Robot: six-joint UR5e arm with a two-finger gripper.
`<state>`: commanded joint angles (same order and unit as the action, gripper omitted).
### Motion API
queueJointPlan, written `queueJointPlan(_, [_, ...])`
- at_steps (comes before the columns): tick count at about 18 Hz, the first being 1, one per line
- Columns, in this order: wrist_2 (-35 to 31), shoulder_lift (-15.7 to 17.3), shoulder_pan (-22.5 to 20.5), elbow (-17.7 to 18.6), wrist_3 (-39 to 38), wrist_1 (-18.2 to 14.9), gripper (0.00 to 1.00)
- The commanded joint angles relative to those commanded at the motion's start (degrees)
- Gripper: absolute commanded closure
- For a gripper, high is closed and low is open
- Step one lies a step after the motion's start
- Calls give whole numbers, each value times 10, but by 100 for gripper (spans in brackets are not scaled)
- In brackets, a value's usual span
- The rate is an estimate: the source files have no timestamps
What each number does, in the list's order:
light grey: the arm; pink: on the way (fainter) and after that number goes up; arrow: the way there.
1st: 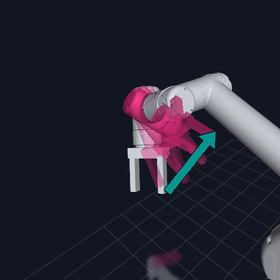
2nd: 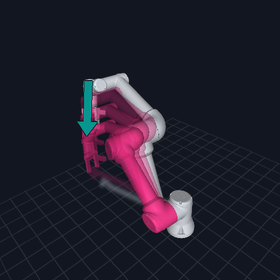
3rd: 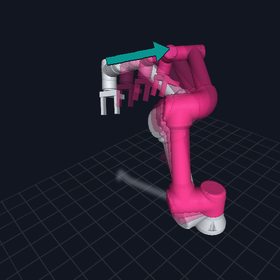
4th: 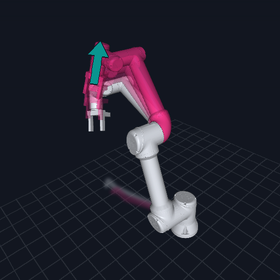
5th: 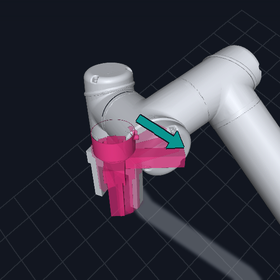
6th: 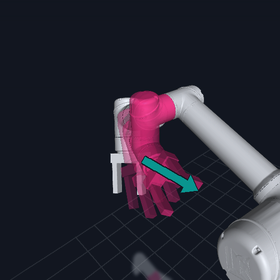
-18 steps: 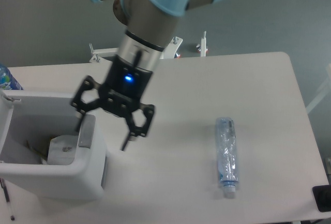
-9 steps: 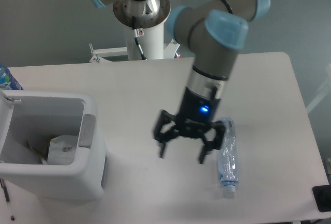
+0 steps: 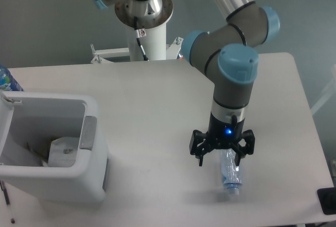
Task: Place the trash in the trash can
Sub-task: 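Move the open gripper over the clear plastic bottle and lower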
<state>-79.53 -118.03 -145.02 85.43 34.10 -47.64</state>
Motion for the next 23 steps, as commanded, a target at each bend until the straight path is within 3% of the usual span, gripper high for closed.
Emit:
queueJointPlan(7, [-15,-30,1,-18,24,-1,0])
queueJointPlan(13, [-98,-63,4,-32,113,-4,0])
queueJointPlan(23, [-165,-108,29,-43,113,-7,0])
